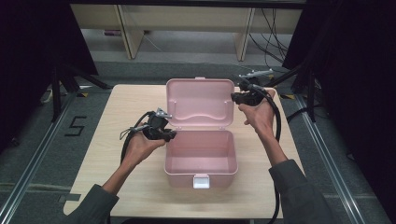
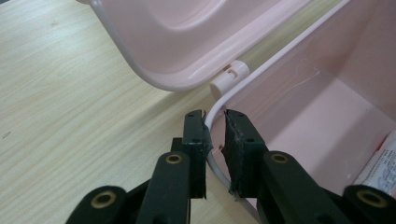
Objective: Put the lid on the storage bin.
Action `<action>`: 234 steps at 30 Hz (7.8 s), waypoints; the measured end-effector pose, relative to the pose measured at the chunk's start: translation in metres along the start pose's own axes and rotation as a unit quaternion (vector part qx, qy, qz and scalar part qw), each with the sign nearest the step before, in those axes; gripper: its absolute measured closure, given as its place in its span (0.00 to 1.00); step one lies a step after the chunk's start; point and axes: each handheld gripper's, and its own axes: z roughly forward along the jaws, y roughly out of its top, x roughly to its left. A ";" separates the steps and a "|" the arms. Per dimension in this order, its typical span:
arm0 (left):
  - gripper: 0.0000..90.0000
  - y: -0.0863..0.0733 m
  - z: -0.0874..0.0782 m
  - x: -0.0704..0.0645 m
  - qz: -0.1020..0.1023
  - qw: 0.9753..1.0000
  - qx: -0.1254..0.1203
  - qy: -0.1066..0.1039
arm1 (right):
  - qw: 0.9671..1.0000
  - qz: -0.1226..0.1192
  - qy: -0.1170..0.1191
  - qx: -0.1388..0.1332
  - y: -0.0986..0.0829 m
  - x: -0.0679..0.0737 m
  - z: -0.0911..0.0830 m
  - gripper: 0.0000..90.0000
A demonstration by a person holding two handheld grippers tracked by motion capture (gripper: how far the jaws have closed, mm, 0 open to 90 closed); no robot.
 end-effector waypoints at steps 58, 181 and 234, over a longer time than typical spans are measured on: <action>0.82 -0.017 0.002 -0.004 -0.016 0.997 -0.075 0.006 | 0.994 -0.039 0.018 -0.105 -0.059 0.026 -0.060 0.98; 0.35 -0.152 -0.082 -0.029 -0.022 0.996 -0.081 -0.032 | 0.993 0.047 0.100 -0.040 -0.231 -0.001 -0.056 0.49; 0.18 -0.202 -0.077 -0.050 0.033 0.998 -0.053 -0.010 | 0.994 -0.059 0.089 -0.013 -0.281 0.028 -0.070 0.19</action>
